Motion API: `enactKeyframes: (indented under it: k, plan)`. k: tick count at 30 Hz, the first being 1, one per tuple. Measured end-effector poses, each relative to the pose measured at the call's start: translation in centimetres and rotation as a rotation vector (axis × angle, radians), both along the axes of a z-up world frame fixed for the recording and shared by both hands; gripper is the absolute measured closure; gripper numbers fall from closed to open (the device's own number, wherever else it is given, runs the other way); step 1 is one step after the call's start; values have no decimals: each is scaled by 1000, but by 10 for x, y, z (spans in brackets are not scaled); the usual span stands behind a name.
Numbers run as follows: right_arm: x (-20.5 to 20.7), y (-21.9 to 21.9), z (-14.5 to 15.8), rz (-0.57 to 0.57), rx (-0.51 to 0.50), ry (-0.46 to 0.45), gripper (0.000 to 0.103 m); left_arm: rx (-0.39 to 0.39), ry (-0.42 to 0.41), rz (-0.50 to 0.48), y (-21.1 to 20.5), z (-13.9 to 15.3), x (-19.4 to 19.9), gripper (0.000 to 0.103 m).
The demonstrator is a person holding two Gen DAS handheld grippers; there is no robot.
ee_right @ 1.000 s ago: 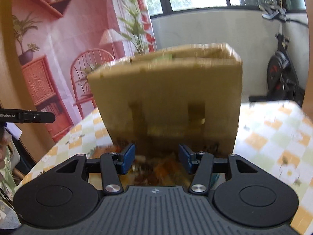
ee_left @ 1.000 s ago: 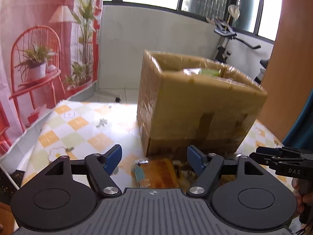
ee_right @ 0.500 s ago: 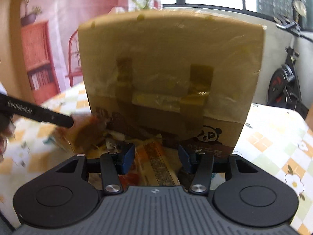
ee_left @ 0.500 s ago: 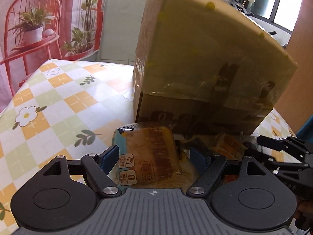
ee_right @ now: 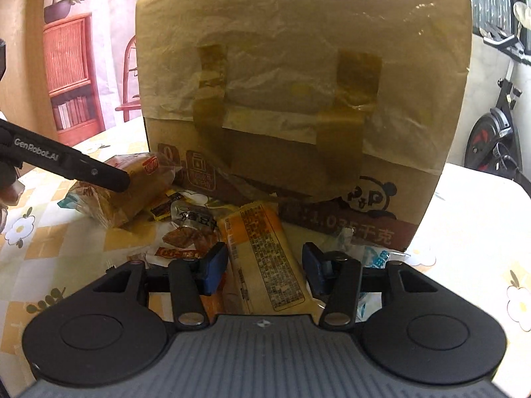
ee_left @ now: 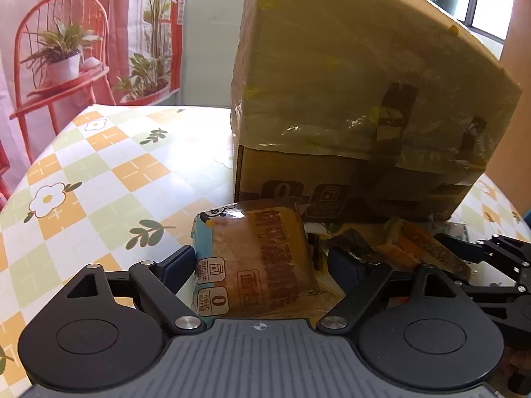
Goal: Organize snacks
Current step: 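Grasp the bread loaf with the left tool while the right tool grasps the orange bar, then lift the bread loaf and orange bar and carry them over the box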
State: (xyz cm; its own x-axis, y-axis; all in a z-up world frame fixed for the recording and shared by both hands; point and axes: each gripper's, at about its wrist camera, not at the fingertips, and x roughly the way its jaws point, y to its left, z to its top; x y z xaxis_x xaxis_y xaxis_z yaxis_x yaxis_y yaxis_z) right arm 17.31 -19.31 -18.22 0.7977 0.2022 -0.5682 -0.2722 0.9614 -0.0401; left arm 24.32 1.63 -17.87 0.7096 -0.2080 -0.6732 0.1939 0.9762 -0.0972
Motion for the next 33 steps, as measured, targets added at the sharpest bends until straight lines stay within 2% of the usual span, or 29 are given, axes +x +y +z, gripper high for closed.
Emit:
enactKeyframes:
  k: [3,6,10,14,21,26,33]
  plan:
    - [0,1,-2,-1,-10,-2,50,-2,34,39,0,-5,4,16]
    - [1,3,-4,2,-24,-4,51,-61,74,70,8,-12,5,22]
    - [0,3,-4,-7,-13,-9,53,-41,38,93,10,-9,-6,27]
    - [-2,3,-4,-2,-19,-17,54,-72,1,103,17,0,-21,28]
    - [-5,-5,-3,-4,34,-29,57,-62,-82,132,23,15,-54,28]
    - [-12,-15,0,-12,101,-56,60,-58,-90,144,20,14,-58,28]
    - [-5,-15,-1,10,123,6,60,-65,-75,121,18,8,-61,28]
